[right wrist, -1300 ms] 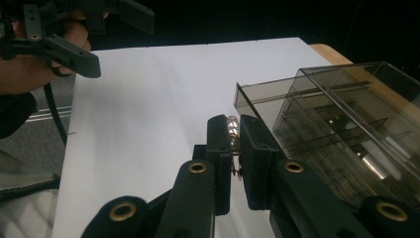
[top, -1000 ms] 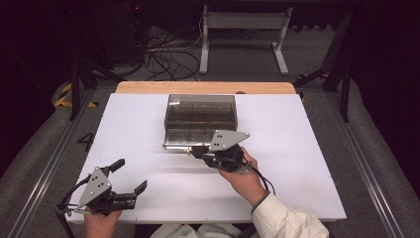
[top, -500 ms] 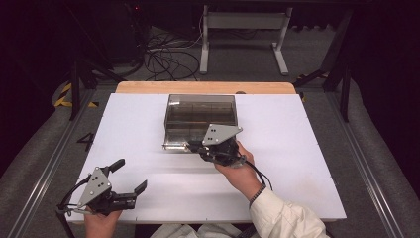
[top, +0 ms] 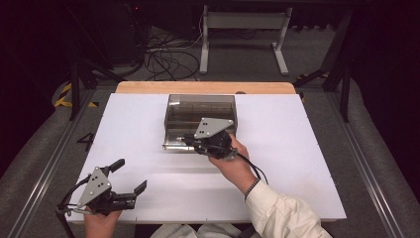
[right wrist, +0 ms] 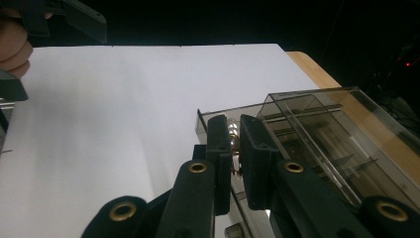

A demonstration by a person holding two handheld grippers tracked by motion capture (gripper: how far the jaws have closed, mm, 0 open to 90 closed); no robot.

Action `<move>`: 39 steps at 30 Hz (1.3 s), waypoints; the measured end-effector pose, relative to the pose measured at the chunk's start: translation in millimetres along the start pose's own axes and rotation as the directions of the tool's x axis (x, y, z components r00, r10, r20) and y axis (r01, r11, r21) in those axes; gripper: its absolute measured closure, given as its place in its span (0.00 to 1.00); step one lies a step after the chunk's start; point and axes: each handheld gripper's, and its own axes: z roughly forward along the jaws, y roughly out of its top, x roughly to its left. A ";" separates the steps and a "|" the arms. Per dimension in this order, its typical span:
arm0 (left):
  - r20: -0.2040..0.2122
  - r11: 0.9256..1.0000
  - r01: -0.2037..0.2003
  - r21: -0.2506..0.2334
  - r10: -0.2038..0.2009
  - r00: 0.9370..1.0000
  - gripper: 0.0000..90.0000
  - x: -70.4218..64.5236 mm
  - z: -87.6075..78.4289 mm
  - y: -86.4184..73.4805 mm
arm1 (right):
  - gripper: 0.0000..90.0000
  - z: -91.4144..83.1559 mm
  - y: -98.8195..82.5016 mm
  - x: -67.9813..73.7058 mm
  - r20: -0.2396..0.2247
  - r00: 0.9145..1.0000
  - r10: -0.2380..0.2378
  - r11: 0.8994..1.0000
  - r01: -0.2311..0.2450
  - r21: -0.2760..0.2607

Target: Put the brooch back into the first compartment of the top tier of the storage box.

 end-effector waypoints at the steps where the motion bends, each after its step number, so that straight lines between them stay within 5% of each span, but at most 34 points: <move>1: 0.000 1.000 0.000 0.000 0.000 1.000 0.06 0.1 0.0 -0.1 | 0.93 1.8 1.5 -1.2 0.008 1.000 0.003 1.000 -0.003 0.008; 39: 0.004 1.000 0.005 0.002 -0.005 1.000 0.06 1.3 0.3 -0.9 | 0.93 46.1 2.7 -21.7 0.045 0.998 0.036 0.999 -0.037 0.039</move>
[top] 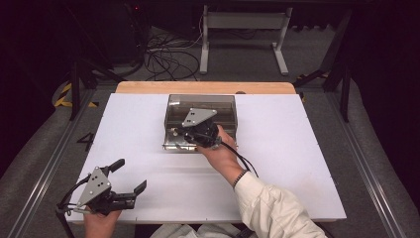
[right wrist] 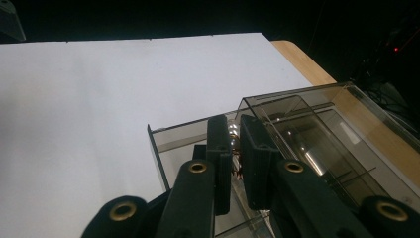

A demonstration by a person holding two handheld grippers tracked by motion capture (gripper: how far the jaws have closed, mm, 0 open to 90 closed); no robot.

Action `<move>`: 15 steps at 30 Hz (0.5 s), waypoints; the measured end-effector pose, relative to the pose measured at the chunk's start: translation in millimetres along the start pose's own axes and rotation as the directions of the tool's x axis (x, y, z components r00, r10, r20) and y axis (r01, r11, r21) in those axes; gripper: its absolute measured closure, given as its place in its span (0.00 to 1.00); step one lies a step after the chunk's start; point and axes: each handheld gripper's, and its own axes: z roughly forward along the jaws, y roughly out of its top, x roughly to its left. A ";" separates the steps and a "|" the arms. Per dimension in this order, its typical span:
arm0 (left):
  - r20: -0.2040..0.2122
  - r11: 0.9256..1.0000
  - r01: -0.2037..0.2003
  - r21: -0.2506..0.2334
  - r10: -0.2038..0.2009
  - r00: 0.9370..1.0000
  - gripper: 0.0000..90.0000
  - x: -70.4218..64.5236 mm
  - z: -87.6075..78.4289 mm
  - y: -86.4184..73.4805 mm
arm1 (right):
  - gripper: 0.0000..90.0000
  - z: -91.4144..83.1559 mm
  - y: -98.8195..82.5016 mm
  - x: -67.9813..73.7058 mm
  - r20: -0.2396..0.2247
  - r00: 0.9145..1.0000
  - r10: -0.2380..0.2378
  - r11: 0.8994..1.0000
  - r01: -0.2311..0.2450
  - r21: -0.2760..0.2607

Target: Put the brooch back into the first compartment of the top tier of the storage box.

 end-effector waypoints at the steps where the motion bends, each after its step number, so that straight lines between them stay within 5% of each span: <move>1: 0.000 1.000 0.001 -0.001 -0.001 1.000 0.06 0.0 -0.1 0.0 | 0.93 0.1 -0.2 -0.2 -0.002 1.000 0.003 1.000 -0.003 0.003; 15: 0.003 1.000 0.000 0.002 0.000 1.000 0.06 -0.4 0.1 0.1 | 0.93 6.5 -2.4 4.6 -0.032 0.999 0.000 0.999 0.001 0.044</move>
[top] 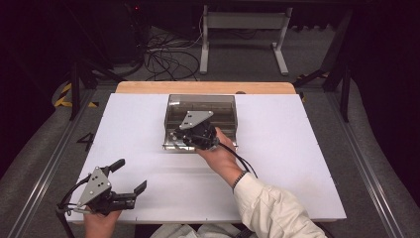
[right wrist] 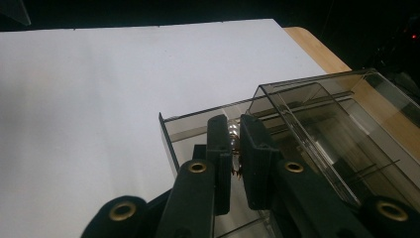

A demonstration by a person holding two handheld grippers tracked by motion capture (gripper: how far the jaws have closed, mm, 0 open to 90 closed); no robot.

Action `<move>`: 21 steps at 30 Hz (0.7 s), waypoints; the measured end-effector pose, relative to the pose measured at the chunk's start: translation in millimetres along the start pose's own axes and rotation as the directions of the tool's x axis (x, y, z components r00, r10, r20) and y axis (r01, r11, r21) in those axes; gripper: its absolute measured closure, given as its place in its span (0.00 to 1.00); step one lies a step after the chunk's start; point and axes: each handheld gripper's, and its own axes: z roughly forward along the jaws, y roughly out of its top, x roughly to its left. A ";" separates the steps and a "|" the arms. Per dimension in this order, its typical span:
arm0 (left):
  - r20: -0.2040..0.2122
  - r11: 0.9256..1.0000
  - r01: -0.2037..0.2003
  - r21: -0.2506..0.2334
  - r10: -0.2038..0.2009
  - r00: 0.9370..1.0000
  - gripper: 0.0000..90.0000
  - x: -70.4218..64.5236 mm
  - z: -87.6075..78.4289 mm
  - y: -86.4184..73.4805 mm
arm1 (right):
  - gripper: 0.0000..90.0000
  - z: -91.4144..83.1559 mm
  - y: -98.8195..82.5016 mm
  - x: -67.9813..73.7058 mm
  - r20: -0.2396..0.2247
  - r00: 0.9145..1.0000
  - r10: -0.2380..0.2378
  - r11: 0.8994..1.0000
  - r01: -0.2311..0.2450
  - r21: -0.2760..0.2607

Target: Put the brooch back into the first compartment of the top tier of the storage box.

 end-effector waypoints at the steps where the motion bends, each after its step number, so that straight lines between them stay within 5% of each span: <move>1: 0.000 1.000 -0.001 -0.001 0.001 1.000 0.06 0.2 -0.1 0.0 | 0.93 0.5 -0.1 -0.1 -0.002 1.000 0.000 1.000 0.000 0.002; 21: 0.003 1.000 -0.004 0.001 0.004 1.000 0.06 0.7 -0.6 0.1 | 0.93 10.0 -2.2 6.3 -0.013 1.000 -0.019 0.999 0.020 0.048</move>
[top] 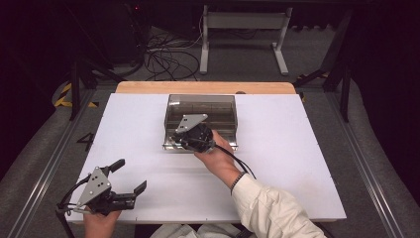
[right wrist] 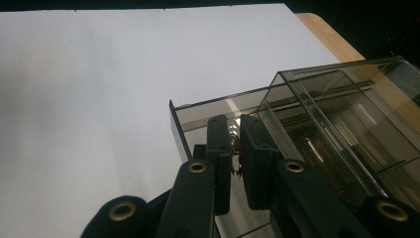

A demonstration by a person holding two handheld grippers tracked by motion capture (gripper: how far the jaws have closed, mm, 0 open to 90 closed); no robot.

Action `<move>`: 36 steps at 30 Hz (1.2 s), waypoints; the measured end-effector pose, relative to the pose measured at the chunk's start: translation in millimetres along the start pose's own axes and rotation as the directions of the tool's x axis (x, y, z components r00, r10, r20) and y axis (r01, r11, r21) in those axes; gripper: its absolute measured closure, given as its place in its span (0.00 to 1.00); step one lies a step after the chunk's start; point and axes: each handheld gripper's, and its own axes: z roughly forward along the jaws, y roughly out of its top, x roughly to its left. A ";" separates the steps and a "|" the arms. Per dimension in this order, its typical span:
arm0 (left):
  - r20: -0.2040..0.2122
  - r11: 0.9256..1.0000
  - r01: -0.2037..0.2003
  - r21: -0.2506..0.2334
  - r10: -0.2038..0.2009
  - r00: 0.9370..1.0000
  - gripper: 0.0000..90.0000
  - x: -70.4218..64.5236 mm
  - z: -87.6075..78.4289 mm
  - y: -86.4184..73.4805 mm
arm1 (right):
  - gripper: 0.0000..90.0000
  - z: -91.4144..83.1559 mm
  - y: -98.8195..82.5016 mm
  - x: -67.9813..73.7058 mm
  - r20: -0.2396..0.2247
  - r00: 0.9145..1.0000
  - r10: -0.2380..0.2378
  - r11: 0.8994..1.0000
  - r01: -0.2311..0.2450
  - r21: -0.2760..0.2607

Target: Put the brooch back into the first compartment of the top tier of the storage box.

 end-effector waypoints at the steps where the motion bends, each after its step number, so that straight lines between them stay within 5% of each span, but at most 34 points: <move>1: 0.000 1.000 0.000 0.000 0.000 1.000 0.06 0.0 0.0 0.0 | 0.93 0.2 -0.2 -0.2 0.000 1.000 0.001 1.000 -0.001 0.001; 30: 0.003 1.000 0.006 0.000 -0.006 1.000 0.06 0.0 0.4 -0.2 | 0.92 3.7 -4.0 -3.5 0.055 0.998 -0.017 0.998 0.014 0.054; 31: 0.002 1.000 0.006 -0.001 -0.006 1.000 0.06 -0.1 0.5 -0.2 | 0.83 2.7 -3.7 -3.8 0.047 0.999 -0.002 0.999 0.000 0.039; 36: 0.003 1.000 0.007 0.000 -0.007 1.000 0.06 0.1 0.3 -0.2 | 0.69 -1.2 -2.0 -3.4 0.049 0.999 0.011 1.000 -0.012 0.004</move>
